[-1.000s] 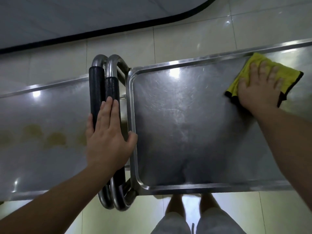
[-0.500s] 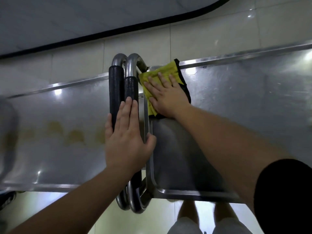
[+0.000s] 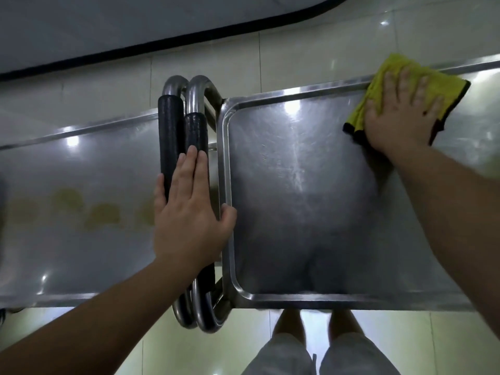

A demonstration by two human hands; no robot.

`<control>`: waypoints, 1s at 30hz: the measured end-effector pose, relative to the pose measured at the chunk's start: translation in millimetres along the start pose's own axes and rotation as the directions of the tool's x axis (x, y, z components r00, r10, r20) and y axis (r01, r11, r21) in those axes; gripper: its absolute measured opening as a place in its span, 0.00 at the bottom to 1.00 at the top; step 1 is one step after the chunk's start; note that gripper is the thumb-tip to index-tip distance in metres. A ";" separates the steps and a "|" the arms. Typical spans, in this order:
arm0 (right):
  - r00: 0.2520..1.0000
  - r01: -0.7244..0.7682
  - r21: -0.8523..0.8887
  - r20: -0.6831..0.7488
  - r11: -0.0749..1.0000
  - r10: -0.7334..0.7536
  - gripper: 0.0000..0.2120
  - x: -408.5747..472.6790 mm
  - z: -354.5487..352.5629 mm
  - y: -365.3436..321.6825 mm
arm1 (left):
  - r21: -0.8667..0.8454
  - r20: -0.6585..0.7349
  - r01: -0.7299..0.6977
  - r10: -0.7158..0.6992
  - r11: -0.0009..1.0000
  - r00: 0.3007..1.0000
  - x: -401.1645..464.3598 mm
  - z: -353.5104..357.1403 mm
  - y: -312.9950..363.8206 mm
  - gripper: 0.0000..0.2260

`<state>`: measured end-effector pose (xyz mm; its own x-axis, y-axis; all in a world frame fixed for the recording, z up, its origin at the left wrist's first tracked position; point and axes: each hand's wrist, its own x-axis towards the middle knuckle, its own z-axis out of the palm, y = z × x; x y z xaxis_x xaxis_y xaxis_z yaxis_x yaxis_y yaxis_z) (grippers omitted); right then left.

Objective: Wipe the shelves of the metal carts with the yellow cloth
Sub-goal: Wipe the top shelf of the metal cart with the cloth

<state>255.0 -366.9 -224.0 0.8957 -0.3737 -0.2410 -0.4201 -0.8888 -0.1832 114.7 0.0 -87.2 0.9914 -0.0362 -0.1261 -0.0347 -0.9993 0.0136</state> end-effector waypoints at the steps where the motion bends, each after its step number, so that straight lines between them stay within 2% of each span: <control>1: 1.000 0.024 0.005 -0.003 1.000 -0.024 0.34 -7.4 2.5 -8.0 | -0.003 -0.001 0.001 -0.001 1.000 1.000 -0.2 -0.3 0.1 0.41; 4: 0.976 0.219 -0.033 0.022 0.975 -0.218 0.33 -56.5 21.8 -44.3 | -0.001 -0.016 0.005 -0.005 1.000 1.000 0.0 -1.0 0.3 0.41; 9: 0.836 0.545 -0.028 0.095 0.838 -0.541 0.31 -194.2 64.5 -106.1 | -0.007 -0.038 0.011 -0.012 1.000 0.999 0.2 0.8 0.4 0.41; 14: 0.695 0.707 -0.001 0.184 0.707 -0.695 0.32 -295.6 93.6 -107.4 | -0.020 -0.042 0.018 -0.019 1.000 0.999 -1.6 -1.8 3.4 0.40; 17: 0.656 0.740 -0.011 0.232 0.672 -0.719 0.32 -317.6 95.8 -85.7 | -0.014 -0.026 0.016 -0.016 1.000 1.000 -2.0 -4.6 5.0 0.40; 20: 0.659 0.739 0.003 0.205 0.674 -0.724 0.31 -325.8 89.1 -53.4 | -0.020 -0.009 0.010 -0.010 1.000 1.000 -3.4 -7.3 5.6 0.39; 26: 0.760 0.650 -0.088 0.070 0.755 -0.646 0.31 -299.2 62.3 66.1 | -0.025 0.018 -0.002 0.002 1.000 1.000 -7.9 -14.6 6.8 0.38; 30: 0.814 0.579 -0.174 0.076 0.796 -0.576 0.32 -266.3 35.9 158.2 | -0.031 0.022 -0.007 0.007 1.000 1.000 -8.8 -15.8 8.5 0.38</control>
<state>-55.2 -398.5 -223.0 0.9600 0.2276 -0.1633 0.2098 -0.9704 -0.1193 107.7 -8.0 -70.4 0.9880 -0.0436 -0.1481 -0.0373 -0.9983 0.0450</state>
